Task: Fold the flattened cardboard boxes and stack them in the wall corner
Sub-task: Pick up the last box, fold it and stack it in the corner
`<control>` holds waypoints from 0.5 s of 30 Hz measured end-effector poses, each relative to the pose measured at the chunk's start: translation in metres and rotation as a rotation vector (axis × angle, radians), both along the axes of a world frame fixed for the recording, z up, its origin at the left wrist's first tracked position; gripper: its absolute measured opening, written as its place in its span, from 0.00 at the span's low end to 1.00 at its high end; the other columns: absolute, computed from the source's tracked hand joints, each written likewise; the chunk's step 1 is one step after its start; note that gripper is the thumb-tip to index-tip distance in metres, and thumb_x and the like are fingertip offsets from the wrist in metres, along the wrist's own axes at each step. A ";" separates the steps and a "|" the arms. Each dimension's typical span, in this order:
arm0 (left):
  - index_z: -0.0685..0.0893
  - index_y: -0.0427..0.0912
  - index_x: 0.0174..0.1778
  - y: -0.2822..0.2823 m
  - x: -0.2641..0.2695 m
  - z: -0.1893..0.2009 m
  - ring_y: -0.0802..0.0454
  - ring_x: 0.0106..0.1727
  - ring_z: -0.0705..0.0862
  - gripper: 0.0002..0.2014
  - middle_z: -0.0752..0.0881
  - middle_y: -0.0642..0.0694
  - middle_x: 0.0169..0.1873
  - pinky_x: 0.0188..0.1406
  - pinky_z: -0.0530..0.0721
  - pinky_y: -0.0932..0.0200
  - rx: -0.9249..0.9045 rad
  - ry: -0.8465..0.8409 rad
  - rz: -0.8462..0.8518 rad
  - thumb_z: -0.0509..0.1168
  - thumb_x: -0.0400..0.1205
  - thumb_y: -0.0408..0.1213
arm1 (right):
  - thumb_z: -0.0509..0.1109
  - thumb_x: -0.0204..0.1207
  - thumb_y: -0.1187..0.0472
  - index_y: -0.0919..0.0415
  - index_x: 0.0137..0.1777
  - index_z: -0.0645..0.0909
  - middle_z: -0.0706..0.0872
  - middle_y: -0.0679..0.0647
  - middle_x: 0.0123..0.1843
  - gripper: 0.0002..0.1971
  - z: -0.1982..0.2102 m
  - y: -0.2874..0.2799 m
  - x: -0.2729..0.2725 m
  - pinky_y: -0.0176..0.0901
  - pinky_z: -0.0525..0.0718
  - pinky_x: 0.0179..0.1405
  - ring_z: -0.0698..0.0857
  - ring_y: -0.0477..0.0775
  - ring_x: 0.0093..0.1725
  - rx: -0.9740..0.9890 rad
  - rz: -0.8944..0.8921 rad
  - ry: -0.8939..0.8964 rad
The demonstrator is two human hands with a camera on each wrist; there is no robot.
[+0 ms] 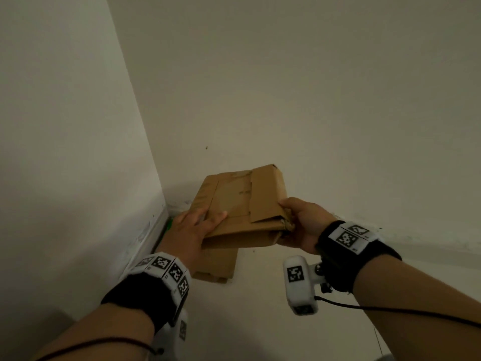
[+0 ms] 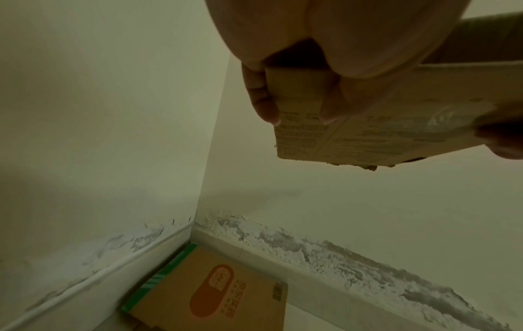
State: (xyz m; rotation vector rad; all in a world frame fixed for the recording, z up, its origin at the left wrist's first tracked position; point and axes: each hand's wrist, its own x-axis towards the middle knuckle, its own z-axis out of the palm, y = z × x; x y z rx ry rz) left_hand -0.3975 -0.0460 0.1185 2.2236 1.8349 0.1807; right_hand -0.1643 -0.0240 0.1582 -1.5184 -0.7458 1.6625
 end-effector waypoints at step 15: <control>0.37 0.62 0.79 -0.001 0.018 -0.005 0.43 0.84 0.47 0.48 0.45 0.48 0.83 0.83 0.50 0.42 -0.128 0.032 0.045 0.65 0.73 0.56 | 0.71 0.72 0.58 0.62 0.55 0.72 0.83 0.59 0.49 0.15 -0.013 0.013 -0.031 0.54 0.88 0.39 0.85 0.62 0.43 0.206 0.009 -0.548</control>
